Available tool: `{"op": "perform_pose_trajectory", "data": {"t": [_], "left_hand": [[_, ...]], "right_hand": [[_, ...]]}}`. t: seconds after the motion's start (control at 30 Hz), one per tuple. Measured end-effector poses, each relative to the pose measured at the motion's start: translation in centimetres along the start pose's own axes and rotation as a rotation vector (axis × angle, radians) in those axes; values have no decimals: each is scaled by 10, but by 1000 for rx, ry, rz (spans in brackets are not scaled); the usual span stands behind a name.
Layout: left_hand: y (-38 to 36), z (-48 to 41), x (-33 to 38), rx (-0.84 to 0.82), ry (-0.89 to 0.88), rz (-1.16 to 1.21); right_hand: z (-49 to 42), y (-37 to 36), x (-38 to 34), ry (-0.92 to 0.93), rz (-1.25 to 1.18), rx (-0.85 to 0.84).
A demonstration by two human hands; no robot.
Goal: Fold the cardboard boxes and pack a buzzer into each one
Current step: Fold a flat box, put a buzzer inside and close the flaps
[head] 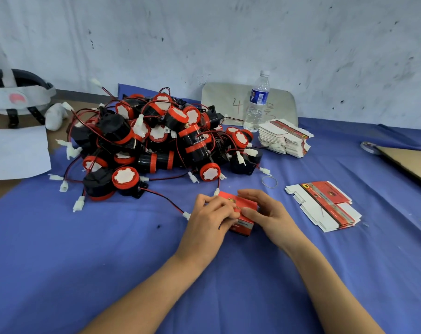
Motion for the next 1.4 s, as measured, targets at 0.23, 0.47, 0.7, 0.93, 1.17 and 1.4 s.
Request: {"op": "perform_pose_trajectory", "data": {"t": [0.23, 0.47, 0.7, 0.93, 1.17, 1.4], "left_hand": [[1, 2, 1, 38, -16, -23], [-26, 4, -6, -305, 51, -131], [-10, 8, -8, -162, 162, 170], [-8, 16, 3, -217, 115, 173], [-12, 17, 2, -207, 81, 84], [1, 12, -17, -53, 239, 367]], "right_hand": [[12, 0, -5, 74, 110, 189], [17, 12, -8, 31, 202, 394], [33, 16, -16, 3, -165, 520], [63, 7, -31, 55, 21, 782], [66, 7, -17, -68, 6, 761], [82, -5, -18, -38, -56, 426]]}}
Point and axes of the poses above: each hand's wrist, its own z-axis away from the middle knuckle, its own y-axis out of the back of the hand, x = y × z, the point moved 8 cm from there along -z, towards the middle knuckle, and after that the axes turned 9 degrees about z, right-handed, at the moved point
